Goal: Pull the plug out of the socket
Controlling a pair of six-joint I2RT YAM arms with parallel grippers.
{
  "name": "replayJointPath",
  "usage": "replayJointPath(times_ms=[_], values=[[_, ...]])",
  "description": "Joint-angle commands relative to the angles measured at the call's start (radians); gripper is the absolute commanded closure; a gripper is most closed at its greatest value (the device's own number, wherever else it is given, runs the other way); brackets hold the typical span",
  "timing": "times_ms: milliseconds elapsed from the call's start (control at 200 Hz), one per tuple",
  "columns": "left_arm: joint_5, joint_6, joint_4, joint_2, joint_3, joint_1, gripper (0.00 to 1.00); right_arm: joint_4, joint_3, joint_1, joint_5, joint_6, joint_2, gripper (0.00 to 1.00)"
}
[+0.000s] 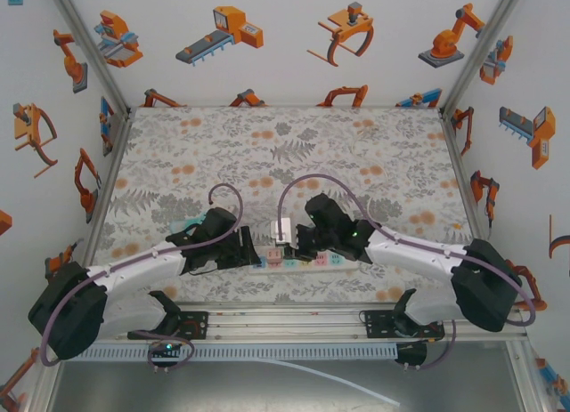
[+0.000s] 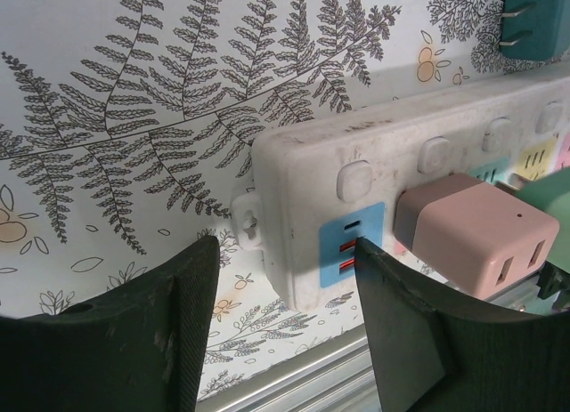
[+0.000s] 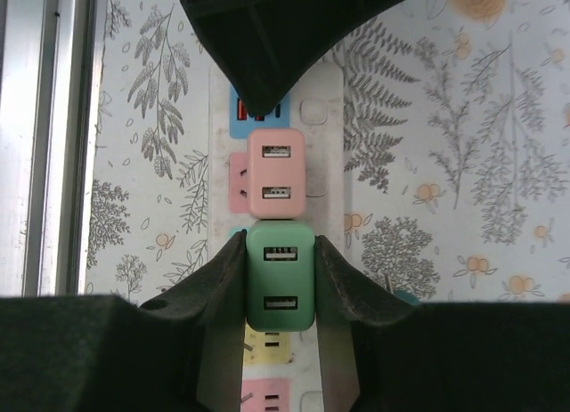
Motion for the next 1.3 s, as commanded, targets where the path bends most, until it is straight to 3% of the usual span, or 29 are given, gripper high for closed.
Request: replayJointPath(times_ms=[0, 205, 300, 426, 541, 681, 761, 971, 1127, 1292], values=[[-0.079, 0.02, -0.154, 0.044, -0.036, -0.002, 0.41, 0.05, 0.017, 0.002, -0.009, 0.021, -0.049, 0.87], [-0.057, 0.029, -0.154, 0.035, -0.016, -0.01, 0.41, 0.08, -0.009, 0.002, 0.066, 0.079, -0.124, 0.88], [-0.064, 0.027, -0.153, 0.006, -0.013, -0.015, 0.41, 0.167, -0.031, 0.002, 0.177, 0.223, -0.166, 0.89], [-0.078, 0.024, -0.169, -0.057, -0.003, -0.018, 0.37, 0.297, -0.051, 0.002, 0.416, 0.57, -0.197, 0.89], [-0.099, 0.029, -0.22, -0.13, 0.021, -0.019, 0.32, 0.286, -0.039, 0.002, 0.673, 0.941, -0.194, 0.9], [-0.073, 0.092, -0.213, -0.25, 0.03, -0.028, 0.31, 0.263, -0.034, 0.002, 0.803, 1.261, -0.159, 0.91], [-0.044, 0.129, -0.16, -0.342, -0.001, -0.034, 0.31, 0.28, -0.042, 0.002, 0.832, 1.358, -0.123, 0.9], [0.029, 0.15, -0.033, -0.591, -0.091, -0.048, 0.28, 0.349, -0.034, 0.003, 0.806, 1.435, 0.017, 0.9], [-0.008, 0.166, -0.092, -0.701, -0.101, -0.048, 0.25, 0.407, -0.031, 0.006, 0.781, 1.462, 0.13, 0.9], [-0.043, 0.168, -0.14, -0.74, -0.098, -0.048, 0.15, 0.454, -0.027, 0.015, 0.762, 1.491, 0.236, 0.9]])
